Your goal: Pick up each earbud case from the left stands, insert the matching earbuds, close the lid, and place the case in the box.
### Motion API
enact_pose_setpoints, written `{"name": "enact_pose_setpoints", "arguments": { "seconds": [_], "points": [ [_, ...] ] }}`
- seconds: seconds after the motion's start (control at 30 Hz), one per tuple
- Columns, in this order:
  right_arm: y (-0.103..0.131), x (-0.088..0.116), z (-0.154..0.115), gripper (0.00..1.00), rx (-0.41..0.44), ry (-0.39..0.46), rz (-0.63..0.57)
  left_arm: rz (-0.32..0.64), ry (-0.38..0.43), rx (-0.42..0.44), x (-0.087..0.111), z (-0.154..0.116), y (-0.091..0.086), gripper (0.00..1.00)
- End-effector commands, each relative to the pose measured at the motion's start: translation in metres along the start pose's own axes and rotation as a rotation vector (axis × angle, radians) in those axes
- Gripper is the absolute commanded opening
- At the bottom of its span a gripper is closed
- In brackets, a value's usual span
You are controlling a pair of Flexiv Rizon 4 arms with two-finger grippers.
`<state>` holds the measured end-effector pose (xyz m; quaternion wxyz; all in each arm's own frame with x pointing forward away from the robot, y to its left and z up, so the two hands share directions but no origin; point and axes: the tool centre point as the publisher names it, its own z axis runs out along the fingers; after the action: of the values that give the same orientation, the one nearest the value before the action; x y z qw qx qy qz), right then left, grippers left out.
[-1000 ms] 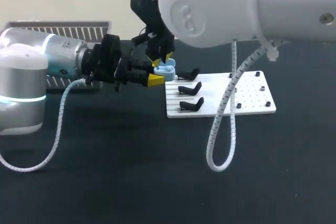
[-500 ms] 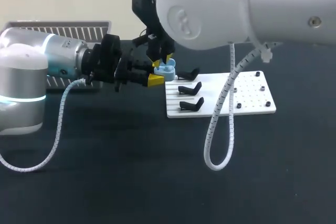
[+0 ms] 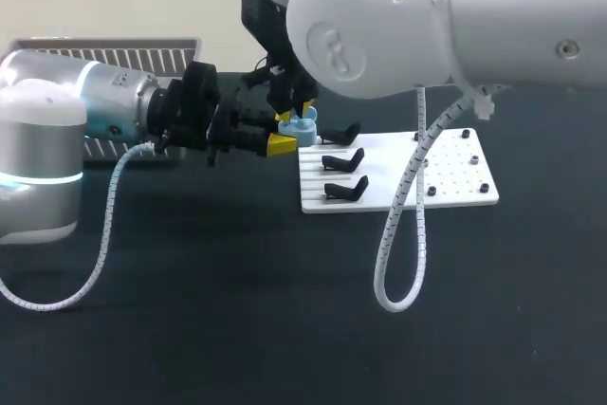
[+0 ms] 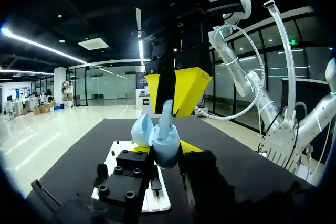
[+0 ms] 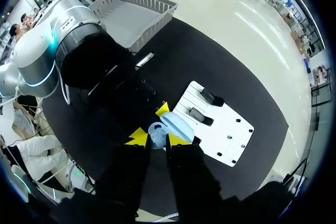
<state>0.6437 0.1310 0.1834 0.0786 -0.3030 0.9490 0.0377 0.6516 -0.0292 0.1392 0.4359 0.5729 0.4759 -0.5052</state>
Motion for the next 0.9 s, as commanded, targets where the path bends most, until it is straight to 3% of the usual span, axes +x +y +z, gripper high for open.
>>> {"name": "enact_pose_setpoints", "arguments": {
  "seconds": [0.03,0.83,0.87,0.9],
  "points": [
    [0.000,0.000,0.002,0.00,0.003,-0.004,0.002,0.003,-0.002,-0.005,0.001,0.000,-0.001,0.00],
    [-0.004,0.000,0.011,0.00,-0.004,0.008,0.011,0.003,-0.002,-0.005,0.001,0.000,-0.001,0.00],
    [-0.004,0.000,0.009,0.27,-0.009,0.003,0.012,0.003,-0.002,-0.005,0.001,0.000,-0.001,0.00],
    [-0.004,0.001,0.007,0.47,-0.013,-0.002,0.012,0.003,-0.002,-0.005,0.001,0.000,-0.001,0.00]
  ]
}}
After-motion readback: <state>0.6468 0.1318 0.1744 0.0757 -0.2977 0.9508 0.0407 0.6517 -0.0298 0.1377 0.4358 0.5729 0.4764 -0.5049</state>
